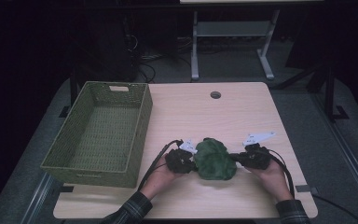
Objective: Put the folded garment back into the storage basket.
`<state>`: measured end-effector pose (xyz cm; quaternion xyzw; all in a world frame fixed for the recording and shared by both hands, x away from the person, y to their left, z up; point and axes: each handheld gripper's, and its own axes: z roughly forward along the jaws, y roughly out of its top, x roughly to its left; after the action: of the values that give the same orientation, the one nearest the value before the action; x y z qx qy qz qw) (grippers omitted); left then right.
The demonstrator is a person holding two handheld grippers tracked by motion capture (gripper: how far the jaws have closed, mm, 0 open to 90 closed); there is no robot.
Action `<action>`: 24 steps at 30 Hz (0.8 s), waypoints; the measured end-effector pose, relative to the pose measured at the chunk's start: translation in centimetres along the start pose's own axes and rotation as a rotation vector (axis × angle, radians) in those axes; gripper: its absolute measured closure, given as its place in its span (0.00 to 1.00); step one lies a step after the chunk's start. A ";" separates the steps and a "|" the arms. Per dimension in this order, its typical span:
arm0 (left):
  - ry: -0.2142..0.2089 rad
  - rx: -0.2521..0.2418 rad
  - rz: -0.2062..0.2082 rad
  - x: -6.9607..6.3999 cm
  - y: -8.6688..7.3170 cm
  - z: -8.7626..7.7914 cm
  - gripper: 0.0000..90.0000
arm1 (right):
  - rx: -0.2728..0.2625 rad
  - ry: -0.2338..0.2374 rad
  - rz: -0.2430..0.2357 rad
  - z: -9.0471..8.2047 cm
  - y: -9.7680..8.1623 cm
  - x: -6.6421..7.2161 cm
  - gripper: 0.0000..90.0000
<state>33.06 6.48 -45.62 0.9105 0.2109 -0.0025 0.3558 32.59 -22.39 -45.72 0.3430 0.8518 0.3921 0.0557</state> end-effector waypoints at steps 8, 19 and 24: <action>0.041 -0.018 -0.014 1.5 -0.3 -0.9 0.97 | 0.010 0.009 -0.013 -0.5 -0.9 1.2 1.00; 0.059 -0.014 -0.002 2.1 -0.3 -0.8 0.93 | 0.002 -0.013 -0.031 -0.9 -1.6 2.0 0.90; 0.067 -0.023 0.012 2.1 -0.5 -1.4 0.74 | -0.051 -0.116 0.006 -1.9 -2.4 1.1 0.58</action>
<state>34.59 8.53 -45.29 0.9071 0.2172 0.0327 0.3590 29.78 -23.97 -45.94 0.3662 0.8357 0.3935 0.1124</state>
